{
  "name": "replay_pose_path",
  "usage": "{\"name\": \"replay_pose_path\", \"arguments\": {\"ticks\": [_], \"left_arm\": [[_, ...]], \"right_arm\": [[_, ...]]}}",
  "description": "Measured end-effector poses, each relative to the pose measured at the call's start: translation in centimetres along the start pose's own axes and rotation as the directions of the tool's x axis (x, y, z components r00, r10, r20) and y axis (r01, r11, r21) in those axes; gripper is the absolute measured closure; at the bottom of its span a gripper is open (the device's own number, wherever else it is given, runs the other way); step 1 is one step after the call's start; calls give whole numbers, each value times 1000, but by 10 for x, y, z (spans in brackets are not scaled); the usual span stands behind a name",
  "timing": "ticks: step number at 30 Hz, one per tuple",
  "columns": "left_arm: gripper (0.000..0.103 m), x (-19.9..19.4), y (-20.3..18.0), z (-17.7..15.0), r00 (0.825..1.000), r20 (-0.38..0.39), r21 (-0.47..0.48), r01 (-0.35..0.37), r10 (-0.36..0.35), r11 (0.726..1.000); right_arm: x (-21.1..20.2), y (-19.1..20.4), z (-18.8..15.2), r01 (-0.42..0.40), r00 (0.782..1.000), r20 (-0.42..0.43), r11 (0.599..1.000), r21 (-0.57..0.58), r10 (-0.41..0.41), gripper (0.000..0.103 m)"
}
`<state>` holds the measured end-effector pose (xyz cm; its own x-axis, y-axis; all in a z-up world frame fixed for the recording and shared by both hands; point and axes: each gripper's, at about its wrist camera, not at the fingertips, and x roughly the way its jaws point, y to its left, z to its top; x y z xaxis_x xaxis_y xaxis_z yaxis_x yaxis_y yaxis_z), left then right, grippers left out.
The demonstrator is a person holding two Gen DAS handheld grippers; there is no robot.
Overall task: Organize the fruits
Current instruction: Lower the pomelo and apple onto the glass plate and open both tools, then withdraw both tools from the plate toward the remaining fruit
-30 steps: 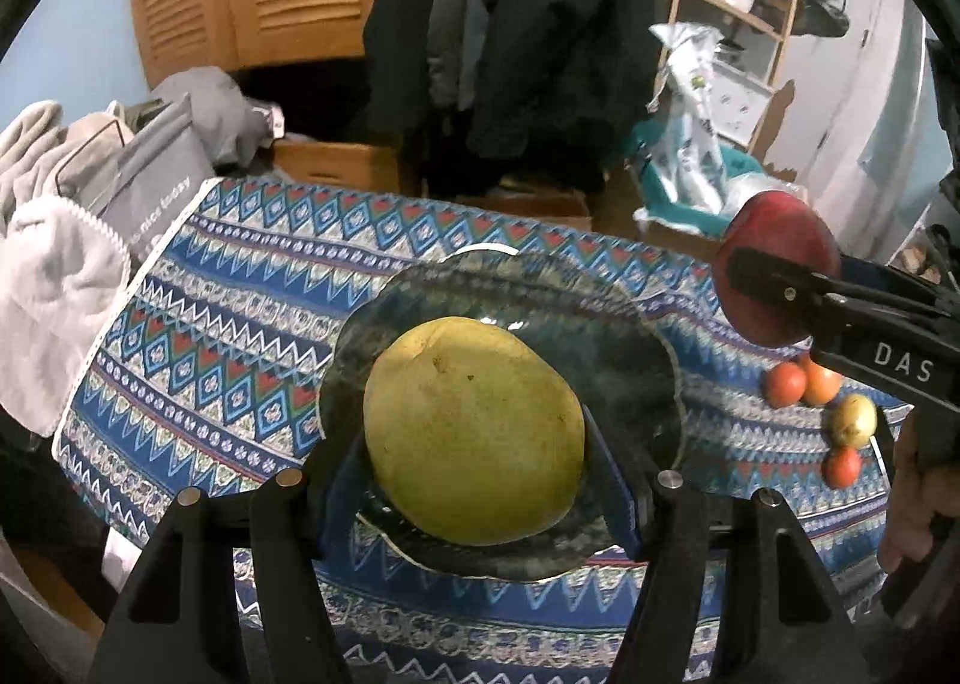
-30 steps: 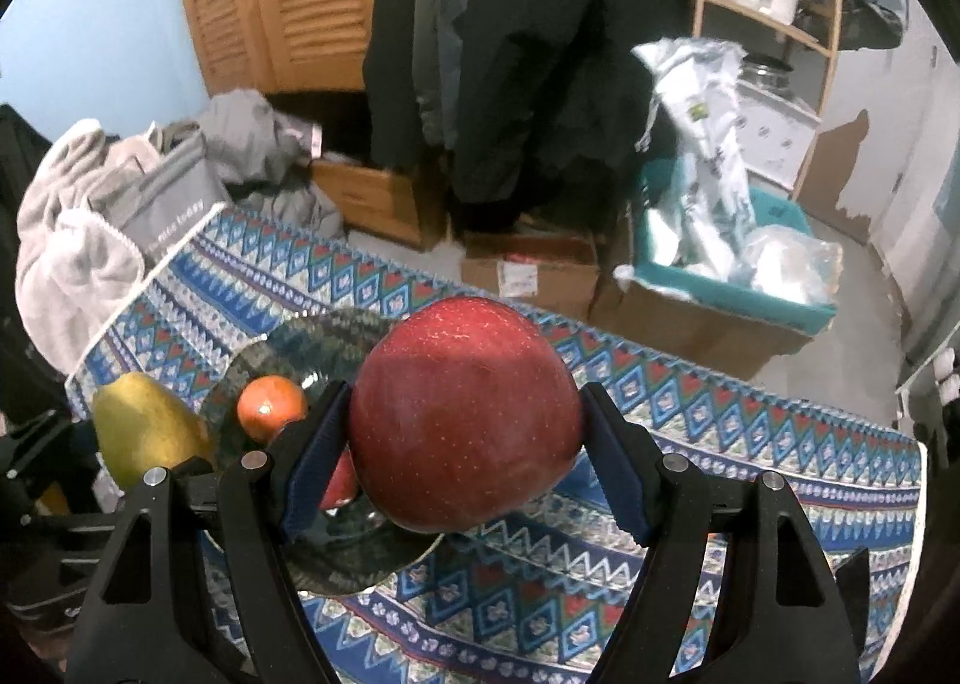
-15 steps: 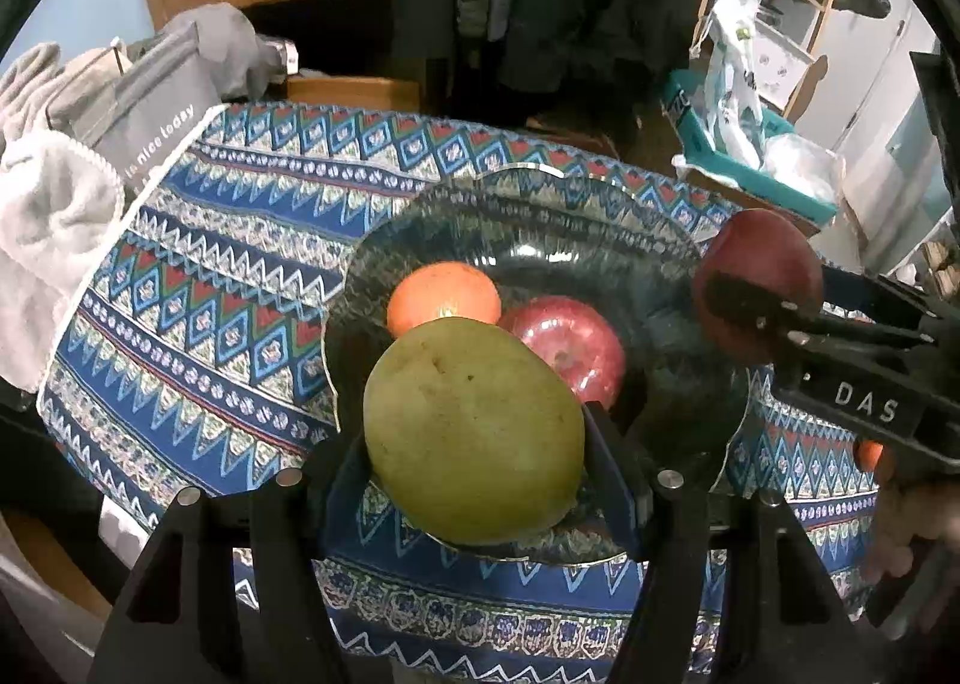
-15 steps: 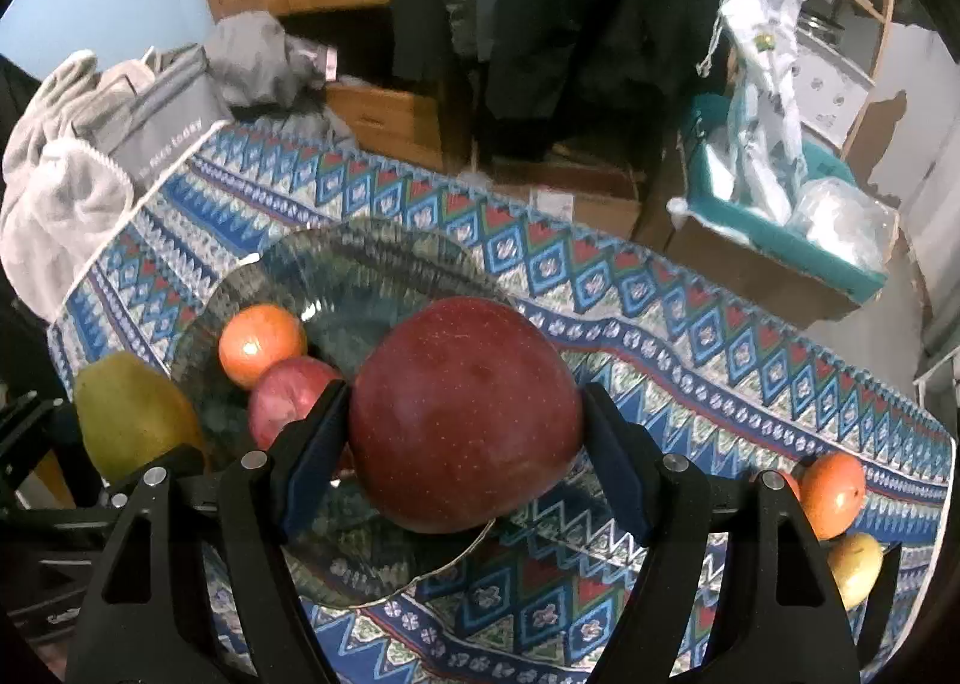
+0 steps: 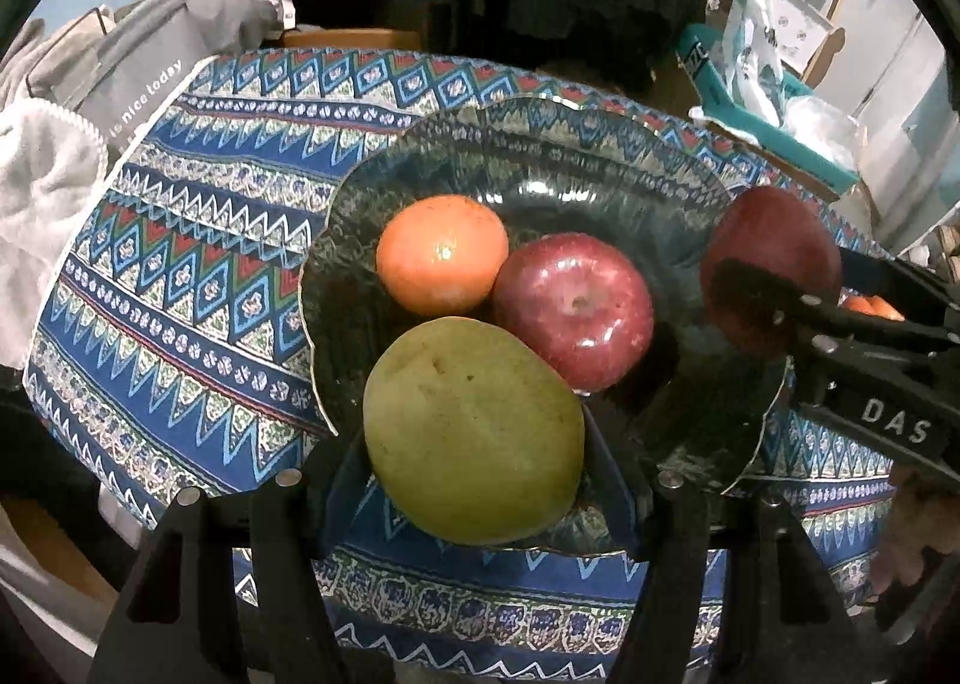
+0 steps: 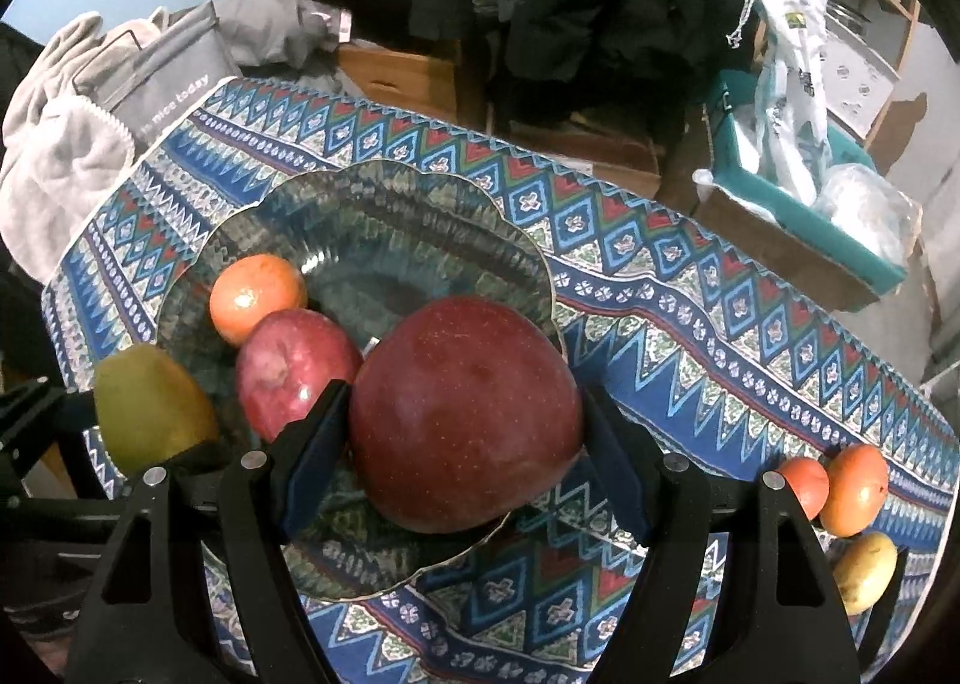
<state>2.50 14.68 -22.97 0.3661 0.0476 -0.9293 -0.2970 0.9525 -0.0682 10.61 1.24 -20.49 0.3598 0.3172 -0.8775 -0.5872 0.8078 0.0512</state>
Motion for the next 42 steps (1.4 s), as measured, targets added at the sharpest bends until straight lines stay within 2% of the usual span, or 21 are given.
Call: {"name": "replay_pose_path", "arguments": {"ticks": [7,11,18,22,29,38,42], "left_arm": [[35,5,3,-1,999,-32,-29,6,-7,1000],[35,-5,2,1,1000,20,-17,0,1,1000],[32,-11,-5,1,999,41,23,-21,20,1000],[32,-19,-7,2,996,83,42,-43,39,998],[32,-36,-13,3,986,157,73,-70,58,995],[31,-50,-22,4,977,209,80,-62,44,995],[27,-55,-29,3,973,227,89,-54,33,995]], "right_arm": [[6,-1,-1,-34,999,-20,999,11,34,26],[8,-2,-2,-31,999,-26,999,24,32,26],[2,-8,-1,-39,999,-14,998,47,40,26],[-2,-7,-1,-38,999,-2,998,44,38,26],[-22,-9,1,-11,998,60,999,42,8,26],[-50,-18,-2,50,992,113,997,50,-56,26],[-64,-28,-7,77,988,130,995,61,-84,26]]}}
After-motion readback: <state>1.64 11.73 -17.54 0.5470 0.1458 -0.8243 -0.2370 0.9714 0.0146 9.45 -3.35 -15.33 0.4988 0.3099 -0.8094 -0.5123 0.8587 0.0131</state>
